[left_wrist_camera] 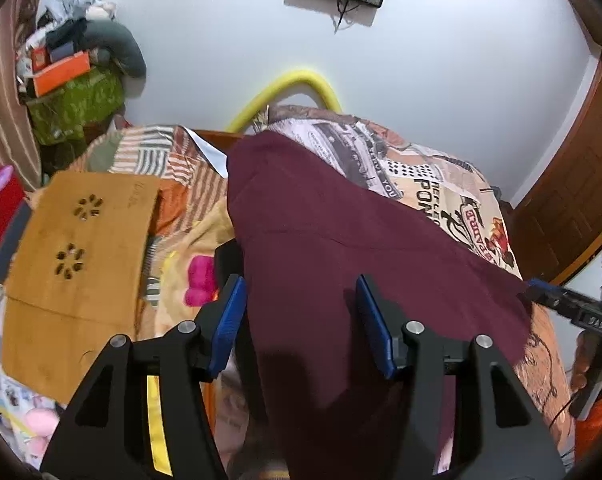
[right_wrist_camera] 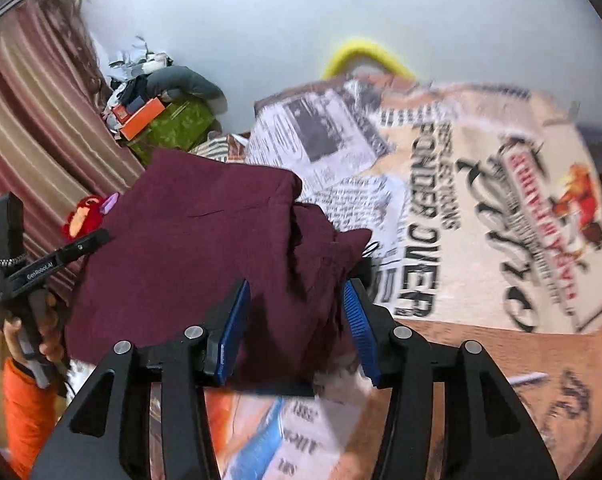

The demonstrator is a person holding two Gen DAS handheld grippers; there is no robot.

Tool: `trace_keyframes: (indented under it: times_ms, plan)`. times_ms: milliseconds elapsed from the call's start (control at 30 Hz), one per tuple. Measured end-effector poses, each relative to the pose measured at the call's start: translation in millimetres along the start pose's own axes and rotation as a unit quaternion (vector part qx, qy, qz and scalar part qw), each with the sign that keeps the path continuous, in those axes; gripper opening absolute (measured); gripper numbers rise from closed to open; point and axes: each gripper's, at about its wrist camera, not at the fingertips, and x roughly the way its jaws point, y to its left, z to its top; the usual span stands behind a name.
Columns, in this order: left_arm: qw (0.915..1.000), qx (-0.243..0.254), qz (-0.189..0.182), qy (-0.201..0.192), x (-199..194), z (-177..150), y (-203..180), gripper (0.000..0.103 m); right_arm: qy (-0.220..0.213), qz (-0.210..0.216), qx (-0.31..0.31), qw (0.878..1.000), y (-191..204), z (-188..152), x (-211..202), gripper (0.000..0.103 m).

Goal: Fold large clothes

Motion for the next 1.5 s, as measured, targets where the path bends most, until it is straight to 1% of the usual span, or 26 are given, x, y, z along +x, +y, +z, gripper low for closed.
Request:
trace_keyframes:
  times_ms: [33,100,167,200,233,300,367,433,500,533,600,633,733,833,900,933,967,1033,1067,1100,1133,1167,1200,1300,1400,1500]
  plan:
    - [1.0000,0.008,0.003,-0.004,-14,-2,-6,0.056,-0.005,0.000,-0.008,1.000,6,-1,-14,0.046]
    - [0.9994,0.023,0.013,-0.024,-43,-4,-17,0.056,-0.017,0.005,-0.019,1.000,13,1,-29,0.046]
    - [0.9974,0.041,0.013,-0.058,-87,-9,-33,0.056,-0.036,0.009,-0.039,0.999,28,1,-55,0.046]
    - [0.9965,0.046,0.011,-0.070,-102,-12,-39,0.056,-0.053,0.010,-0.052,0.997,38,-2,-74,0.046]
    - [0.9944,0.052,0.008,-0.092,-128,-16,-48,0.056,-0.074,0.010,-0.066,0.995,48,-5,-95,0.046]
    - [0.9913,0.060,0.001,-0.117,-160,-22,-62,0.056,-0.110,0.011,-0.087,0.990,61,-8,-117,0.046]
    - [0.9858,0.071,0.000,-0.152,-201,-34,-81,0.056,-0.148,0.022,-0.102,0.984,74,-18,-146,0.046]
    - [0.9804,0.081,0.000,-0.180,-232,-46,-96,0.056,-0.182,0.046,-0.109,0.976,89,-30,-178,0.046]
    - [0.9737,0.087,0.000,-0.211,-260,-63,-110,0.056,-0.210,0.058,-0.115,0.969,98,-43,-196,0.046]
    - [0.9688,0.088,-0.002,-0.232,-278,-75,-118,0.056,-0.224,0.060,-0.119,0.965,103,-50,-207,0.046]
    - [0.9620,0.088,-0.003,-0.258,-299,-93,-128,0.056,-0.261,0.064,-0.138,0.953,117,-72,-232,0.046]
    - [0.9569,0.089,0.001,-0.277,-312,-107,-136,0.056,-0.272,0.064,-0.145,0.949,120,-78,-237,0.046]
    - [0.9457,0.093,0.007,-0.311,-333,-138,-150,0.056,-0.320,0.051,-0.168,0.931,136,-108,-261,0.046]
    - [0.9313,0.100,0.025,-0.349,-349,-167,-161,0.056,-0.362,0.037,-0.179,0.914,149,-139,-276,0.046]
    - [0.9219,0.102,0.035,-0.372,-359,-187,-168,0.056,-0.375,0.034,-0.178,0.909,150,-150,-275,0.046]
    - [0.9199,0.101,0.034,-0.377,-361,-193,-169,0.056,-0.379,0.034,-0.176,0.908,152,-157,-275,0.046]
    - [0.9193,0.100,0.031,-0.379,-362,-200,-171,0.057,-0.381,0.031,-0.176,0.907,151,-159,-273,0.046]
    - [0.9191,0.097,0.028,-0.381,-362,-209,-172,0.061,-0.389,0.021,-0.171,0.905,154,-166,-273,0.048]
    - [0.9184,0.094,0.029,-0.383,-362,-213,-172,0.068,-0.391,0.014,-0.166,0.905,153,-168,-271,0.055]
    - [0.9171,0.089,0.034,-0.387,-362,-218,-173,0.077,-0.389,0.007,-0.164,0.907,154,-168,-267,0.063]
    - [0.9152,0.083,0.042,-0.392,-362,-223,-173,0.083,-0.388,0.004,-0.162,0.907,153,-169,-265,0.068]
    - [0.9138,0.079,0.047,-0.396,-362,-226,-174,0.093,-0.388,-0.001,-0.158,0.908,152,-169,-263,0.075]
    - [0.9132,0.078,0.048,-0.397,-362,-229,-174,0.100,-0.389,-0.006,-0.156,0.908,152,-174,-267,0.081]
    - [0.9147,0.070,0.055,-0.394,-357,-232,-175,0.102,-0.389,-0.024,-0.151,0.908,152,-175,-264,0.086]
    - [0.9166,0.062,0.060,-0.390,-354,-235,-173,0.102,-0.383,-0.030,-0.151,0.911,154,-176,-263,0.090]
    - [0.9207,0.049,0.052,-0.384,-351,-237,-171,0.102,-0.379,-0.039,-0.153,0.912,152,-181,-261,0.091]
